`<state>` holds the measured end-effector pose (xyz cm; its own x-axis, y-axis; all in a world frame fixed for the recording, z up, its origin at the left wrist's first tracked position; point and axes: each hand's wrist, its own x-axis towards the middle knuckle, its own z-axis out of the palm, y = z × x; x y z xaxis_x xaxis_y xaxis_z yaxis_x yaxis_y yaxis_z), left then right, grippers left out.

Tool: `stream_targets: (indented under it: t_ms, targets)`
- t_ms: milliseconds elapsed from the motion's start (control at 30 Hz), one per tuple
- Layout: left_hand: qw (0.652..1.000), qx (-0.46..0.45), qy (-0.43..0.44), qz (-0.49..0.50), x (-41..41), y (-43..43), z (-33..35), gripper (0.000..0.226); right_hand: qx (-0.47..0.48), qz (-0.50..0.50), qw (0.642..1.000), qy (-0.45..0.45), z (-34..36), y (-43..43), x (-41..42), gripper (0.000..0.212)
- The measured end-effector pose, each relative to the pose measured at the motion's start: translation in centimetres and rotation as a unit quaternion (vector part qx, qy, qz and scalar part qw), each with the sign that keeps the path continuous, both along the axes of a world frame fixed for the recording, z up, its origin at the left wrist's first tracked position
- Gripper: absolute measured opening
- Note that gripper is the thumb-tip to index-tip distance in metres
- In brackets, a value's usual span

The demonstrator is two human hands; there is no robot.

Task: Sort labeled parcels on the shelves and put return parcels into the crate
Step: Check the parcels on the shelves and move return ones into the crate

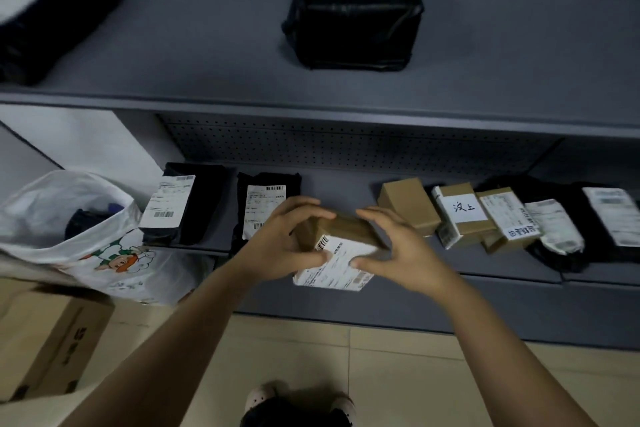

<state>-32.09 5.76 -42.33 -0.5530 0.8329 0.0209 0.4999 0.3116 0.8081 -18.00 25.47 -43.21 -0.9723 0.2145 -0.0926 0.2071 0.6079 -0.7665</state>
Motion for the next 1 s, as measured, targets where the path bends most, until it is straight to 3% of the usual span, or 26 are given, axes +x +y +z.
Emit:
stream_targets:
  t_ms: [300, 633, 767, 1000]
  targets:
    - [0.997, 0.019, -0.022, -0.075, 0.8, -3.0, 6.4, 0.059, -0.097, 0.044, 0.993, -0.045, 5.5, -3.3, 1.1, 0.091]
    - [0.988, 0.125, -0.084, 0.045, 2.7, -6.4, 10.1, 0.066, -0.188, -0.156, 0.968, 0.058, 10.1, -6.0, 4.2, 0.073]
    - [0.983, 0.111, -0.144, 0.033, 4.3, -7.0, 10.6, 0.075, -0.219, -0.207, 0.949, 0.097, 12.7, -7.3, 4.7, 0.067]
    - [0.964, 0.159, -0.212, -0.018, 4.6, -5.9, 13.8, 0.067, -0.251, -0.254, 0.921, 0.158, 17.7, -9.6, 3.3, 0.061]
